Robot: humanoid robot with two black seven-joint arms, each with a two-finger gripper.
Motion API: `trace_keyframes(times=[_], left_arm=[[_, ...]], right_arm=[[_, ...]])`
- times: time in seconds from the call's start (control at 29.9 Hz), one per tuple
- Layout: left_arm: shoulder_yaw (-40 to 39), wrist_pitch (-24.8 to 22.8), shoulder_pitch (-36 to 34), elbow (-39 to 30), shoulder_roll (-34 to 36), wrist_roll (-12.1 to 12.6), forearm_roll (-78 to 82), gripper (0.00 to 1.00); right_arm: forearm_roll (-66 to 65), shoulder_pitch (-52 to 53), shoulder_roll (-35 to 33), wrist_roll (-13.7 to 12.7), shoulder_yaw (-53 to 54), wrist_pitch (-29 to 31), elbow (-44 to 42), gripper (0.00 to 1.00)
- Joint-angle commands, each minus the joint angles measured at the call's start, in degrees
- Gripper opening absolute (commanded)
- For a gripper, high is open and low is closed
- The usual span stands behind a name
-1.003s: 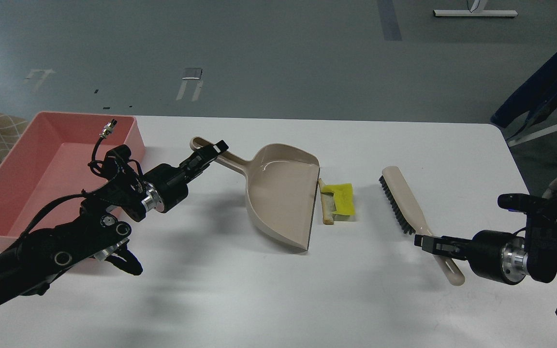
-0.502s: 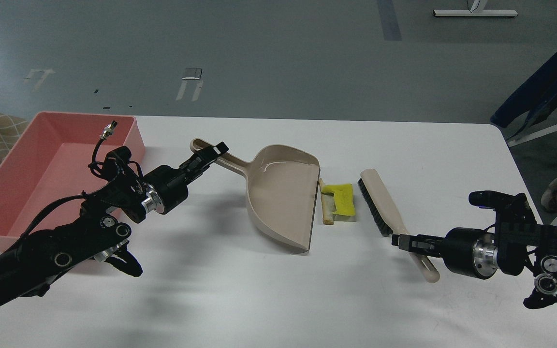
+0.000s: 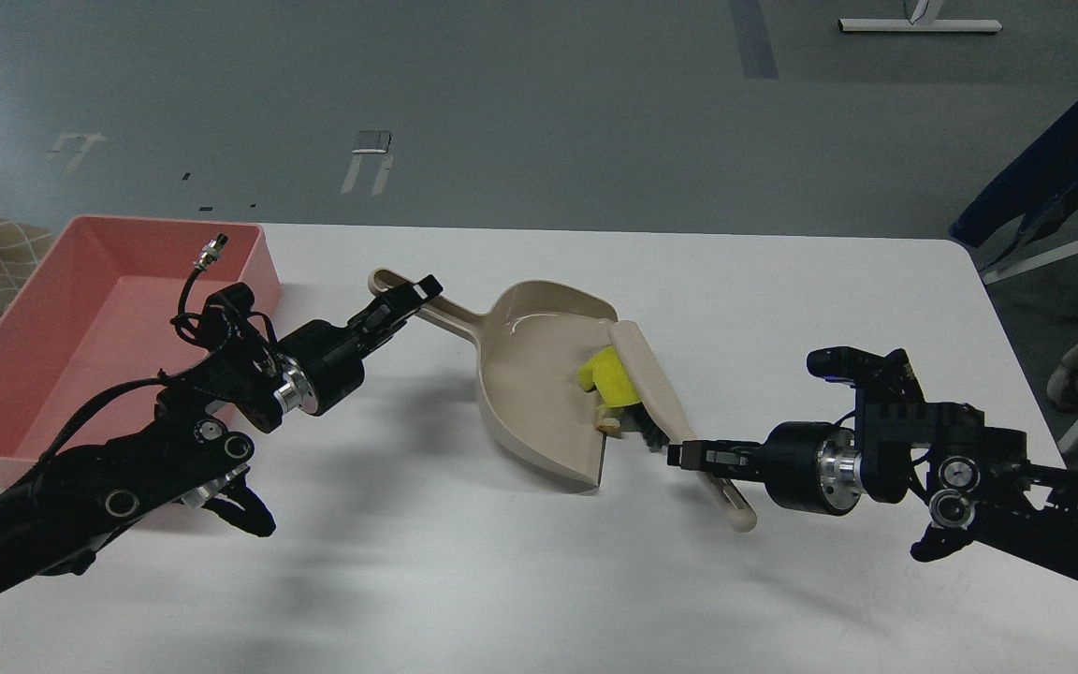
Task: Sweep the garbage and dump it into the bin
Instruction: 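Sweep the yellow block into the dustpan with the right-held brush, then lift the dustpan with the left gripper over the pink bin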
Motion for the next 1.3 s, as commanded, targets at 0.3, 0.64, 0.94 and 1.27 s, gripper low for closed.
trace_keyframes(times=[0.3,0.64,0.94,1.27], left_arm=[[0.0,0.01,-0.1,0.01,-0.09,0.08,0.02,0.0],[-0.18,0.01,-0.1,0.01,-0.09,-0.01,-0.25,0.0],[-1.06,-1.31,-0.19,0.09,-0.62,-0.18,-5.59,0.0],[-2.81,-3.68,-2.74,0.36,0.0,0.08,-18.7,0.0]], right_arm=[[6.69,5.64,6.1,0.65,0.0,-0.07,-1.88,0.0],[7.49,8.19,-1.27,0.65,0.09,-0.07,3.2,0.0],[8.1,8.02,-16.9,1.79,0.97,0.98,11.47,0.0],[8.1,6.61,-26.6,3.55,1.32,0.81,12.98,0.0]])
